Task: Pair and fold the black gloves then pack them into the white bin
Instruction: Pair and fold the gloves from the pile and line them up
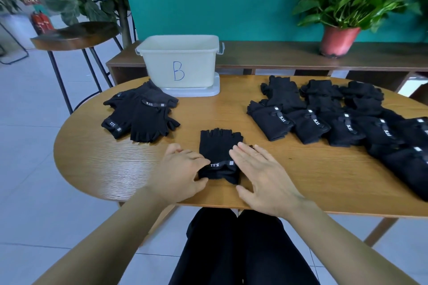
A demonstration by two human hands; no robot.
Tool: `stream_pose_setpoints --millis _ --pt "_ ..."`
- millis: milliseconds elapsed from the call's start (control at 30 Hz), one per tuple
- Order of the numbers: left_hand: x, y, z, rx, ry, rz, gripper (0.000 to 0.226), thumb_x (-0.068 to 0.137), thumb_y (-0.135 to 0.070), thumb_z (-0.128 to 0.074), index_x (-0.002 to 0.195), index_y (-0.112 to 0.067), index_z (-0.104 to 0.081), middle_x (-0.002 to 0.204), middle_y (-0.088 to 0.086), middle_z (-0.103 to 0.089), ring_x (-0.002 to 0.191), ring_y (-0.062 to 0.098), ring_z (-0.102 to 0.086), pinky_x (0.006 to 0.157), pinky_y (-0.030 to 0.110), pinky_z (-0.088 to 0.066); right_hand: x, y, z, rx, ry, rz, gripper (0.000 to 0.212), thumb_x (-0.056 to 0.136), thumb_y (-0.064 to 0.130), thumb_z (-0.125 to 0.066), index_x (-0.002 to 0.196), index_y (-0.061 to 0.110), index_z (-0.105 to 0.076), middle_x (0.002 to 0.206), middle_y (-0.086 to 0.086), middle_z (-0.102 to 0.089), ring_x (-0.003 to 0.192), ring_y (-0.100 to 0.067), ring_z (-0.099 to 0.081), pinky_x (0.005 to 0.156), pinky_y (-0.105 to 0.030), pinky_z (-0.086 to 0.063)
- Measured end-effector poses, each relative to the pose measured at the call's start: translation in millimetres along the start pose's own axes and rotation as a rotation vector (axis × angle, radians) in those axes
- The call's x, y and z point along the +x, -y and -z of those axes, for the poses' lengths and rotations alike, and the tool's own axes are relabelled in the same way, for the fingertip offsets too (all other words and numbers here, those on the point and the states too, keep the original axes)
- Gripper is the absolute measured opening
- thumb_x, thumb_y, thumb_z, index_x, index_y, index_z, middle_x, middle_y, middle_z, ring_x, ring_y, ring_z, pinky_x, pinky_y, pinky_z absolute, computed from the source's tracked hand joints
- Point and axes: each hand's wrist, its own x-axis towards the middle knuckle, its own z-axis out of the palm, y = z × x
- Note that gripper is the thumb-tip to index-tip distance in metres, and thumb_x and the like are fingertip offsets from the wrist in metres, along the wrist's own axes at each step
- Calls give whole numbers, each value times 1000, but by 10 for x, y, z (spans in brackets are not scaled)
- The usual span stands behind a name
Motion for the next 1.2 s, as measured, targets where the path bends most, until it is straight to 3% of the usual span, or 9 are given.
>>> stream_pose_setpoints --millis 167,267,367,467,533,667,833,1000,1200 --pt "42 -82 20 -85 -96 42 25 73 -38 -47 76 -31 -71 60 -15 -60 58 5 -56 86 28 -25 86 53 -11 55 -1 -5 81 75 29 -53 151 11 -34 157 -3 -32 149 -11 -15 122 -29 -2" --pt "-24 -115 71 -194 -169 64 24 72 -40 -48 76 -31 -70 60 -15 -60 59 2 -53 90 29 -26 84 60 -55 126 -58 -44 75 74 24 -64 144 10 -43 146 -4 -50 144 -12 -31 120 -25 -6" --pt "-137 -167 116 -291 -103 83 36 72 -53 -53 98 -35 -71 91 -23 -67 90 -2 -56 102 37 -24 27 51 -169 195 -134 -95 55 77 21 -77 128 11 -57 121 -4 -68 121 -16 -59 115 -30 -25" --pt "-218 -155 123 -372 120 115 79 66 -75 -55 137 -40 -48 138 -29 -41 135 -9 -30 117 33 -4 -7 73 -181 326 -181 -187 40 83 18 -73 121 15 -60 113 4 -70 110 -14 -64 115 -30 -30" --pt "-204 -123 82 -412 158 143 65 74 -66 -60 134 -44 -44 126 -35 -49 127 -14 -37 120 33 -1 -1 83 -151 424 -188 -290 36 87 20 -70 121 22 -59 113 11 -68 115 -11 -57 111 -27 -33" --pt "-41 -56 -16 -618 21 287 13 92 -43 -61 104 -46 -57 79 -35 -64 82 -7 -61 111 41 -31 107 73 -108 561 -157 -458 29 92 41 -58 120 37 -54 110 15 -67 115 -15 -53 93 -33 -45" --pt "262 36 -87 -785 -10 522 43 80 -65 -48 99 -30 -66 90 -13 -73 89 9 -68 85 45 -55 448 -18 -23 518 -155 -632 27 95 41 -57 119 29 -59 107 9 -69 104 -18 -63 83 -35 -51" --pt "496 51 -164 -711 -24 638 20 94 -40 -59 104 -27 -70 83 -10 -72 82 13 -67 78 44 -57 711 -135 -28 468 -109 -765 27 96 42 -56 115 24 -64 106 10 -70 98 -14 -64 78 -33 -51" --pt "561 29 -287 -651 -61 729 38 94 -38 -62 130 -25 -61 86 -9 -70 83 10 -65 80 38 -55 834 -155 -105 386 -72 -838 27 96 43 -56 117 25 -60 104 5 -69 97 -19 -63 77 -31 -48"
